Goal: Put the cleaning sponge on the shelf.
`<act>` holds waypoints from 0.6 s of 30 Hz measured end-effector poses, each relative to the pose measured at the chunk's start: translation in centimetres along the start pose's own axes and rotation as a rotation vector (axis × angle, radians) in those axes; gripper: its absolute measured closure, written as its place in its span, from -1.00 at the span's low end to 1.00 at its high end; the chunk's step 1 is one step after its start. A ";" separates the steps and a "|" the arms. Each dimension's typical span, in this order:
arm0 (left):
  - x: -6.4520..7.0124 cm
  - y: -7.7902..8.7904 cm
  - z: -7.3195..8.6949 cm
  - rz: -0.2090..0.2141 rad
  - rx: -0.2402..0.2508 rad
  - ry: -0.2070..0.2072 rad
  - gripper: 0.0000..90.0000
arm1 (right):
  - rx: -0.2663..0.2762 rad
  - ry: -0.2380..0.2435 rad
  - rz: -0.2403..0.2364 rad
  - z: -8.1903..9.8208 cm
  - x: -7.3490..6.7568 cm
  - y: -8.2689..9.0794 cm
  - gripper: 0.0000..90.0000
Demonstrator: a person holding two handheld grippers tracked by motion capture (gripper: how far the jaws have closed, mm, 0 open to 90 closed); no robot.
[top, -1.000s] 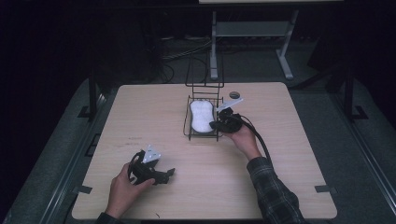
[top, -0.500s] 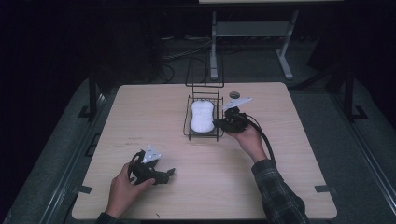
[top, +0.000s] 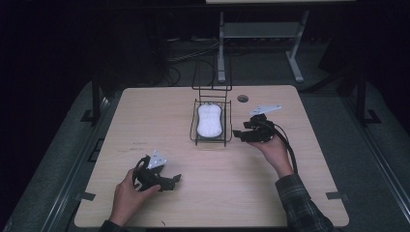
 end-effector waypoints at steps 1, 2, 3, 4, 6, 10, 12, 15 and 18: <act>0.0 0.0 0.0 0.000 0.000 0.000 -0.73 | -0.003 -0.011 0.003 0.2 0.1 0.2 -0.22; 0.0 0.0 0.0 0.000 0.000 0.000 -0.72 | -0.002 -0.023 0.015 0.6 0.5 0.5 -0.31; 0.0 0.0 0.0 0.000 0.000 0.000 -0.72 | -0.002 -0.023 0.015 0.6 0.5 0.5 -0.31; 0.0 0.0 0.0 0.000 0.000 0.000 -0.73 | -0.003 -0.031 0.023 0.8 0.7 0.7 -0.36; 0.0 0.0 0.0 0.000 0.000 0.000 -0.73 | 0.003 -0.036 0.033 1.1 1.0 1.1 -0.45; 0.0 0.0 0.0 0.000 0.003 0.001 -0.72 | 0.010 -0.040 0.056 1.9 1.5 1.9 -0.65; 0.0 0.0 0.0 0.000 0.003 0.000 -0.73 | 0.003 -0.041 0.067 2.4 1.8 2.3 -0.69; 0.0 0.0 0.0 0.000 0.003 0.000 -0.73 | -0.004 -0.048 0.080 3.7 2.5 3.3 -0.77; 0.0 -0.1 0.0 -0.001 0.004 0.001 -0.73 | -0.009 -0.059 0.078 4.3 2.8 3.8 -0.79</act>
Point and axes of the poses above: each handheld gripper's, and its own axes: y roughly backward along the jaws, z roughly out of its underside, x roughly to its right, the point moved 5 cm from there along -y, roughly forward along the jaws, and after that the axes turned 12 degrees about -y, right-handed, at the moved point
